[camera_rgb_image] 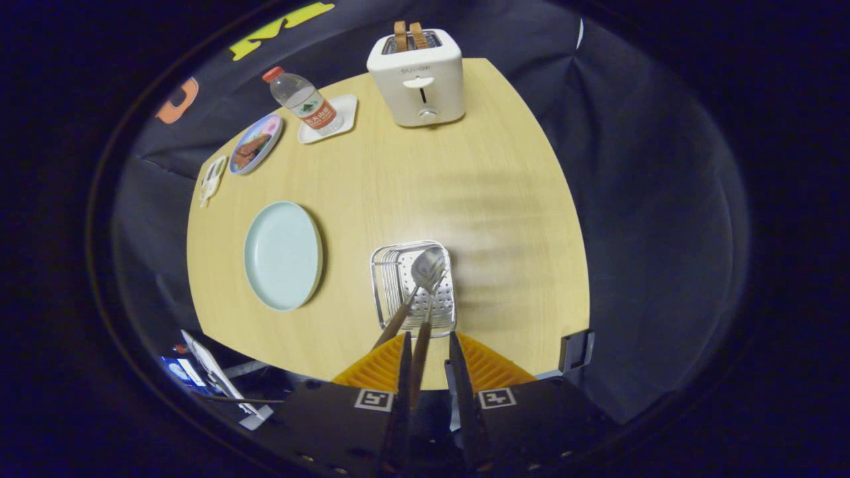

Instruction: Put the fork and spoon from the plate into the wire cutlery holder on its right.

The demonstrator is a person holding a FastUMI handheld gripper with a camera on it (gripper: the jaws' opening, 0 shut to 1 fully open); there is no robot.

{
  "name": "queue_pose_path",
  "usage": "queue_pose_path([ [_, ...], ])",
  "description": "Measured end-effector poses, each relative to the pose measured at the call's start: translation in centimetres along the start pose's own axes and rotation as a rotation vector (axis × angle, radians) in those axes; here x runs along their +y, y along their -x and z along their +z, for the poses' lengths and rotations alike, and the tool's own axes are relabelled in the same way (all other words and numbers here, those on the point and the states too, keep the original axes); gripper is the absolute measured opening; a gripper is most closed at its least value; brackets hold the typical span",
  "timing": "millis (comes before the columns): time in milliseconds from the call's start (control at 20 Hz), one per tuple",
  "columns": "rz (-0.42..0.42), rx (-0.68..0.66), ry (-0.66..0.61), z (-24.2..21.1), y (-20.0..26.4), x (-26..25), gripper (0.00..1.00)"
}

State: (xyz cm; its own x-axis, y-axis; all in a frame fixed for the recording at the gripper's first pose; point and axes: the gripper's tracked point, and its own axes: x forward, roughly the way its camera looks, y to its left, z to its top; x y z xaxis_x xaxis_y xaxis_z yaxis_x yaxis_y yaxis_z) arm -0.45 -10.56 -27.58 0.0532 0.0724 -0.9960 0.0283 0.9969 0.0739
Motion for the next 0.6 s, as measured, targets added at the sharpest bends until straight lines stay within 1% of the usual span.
queue_pose_path([
  [50, -0.003, -0.028, 0.012, 0.6, 0.5, 0.1, 0.36],
  [200, -0.018, -0.113, 0.049, 1.7, 1.5, 0.6, 0.73],
  [300, -0.01, -0.195, 0.068, 2.7, 2.4, 1.5, 0.85],
  [450, 0.047, -0.337, 0.084, 4.0, 4.2, 4.4, 0.9],
  [600, 0.078, -0.503, 0.117, 5.5, 7.0, 7.3, 0.9],
])
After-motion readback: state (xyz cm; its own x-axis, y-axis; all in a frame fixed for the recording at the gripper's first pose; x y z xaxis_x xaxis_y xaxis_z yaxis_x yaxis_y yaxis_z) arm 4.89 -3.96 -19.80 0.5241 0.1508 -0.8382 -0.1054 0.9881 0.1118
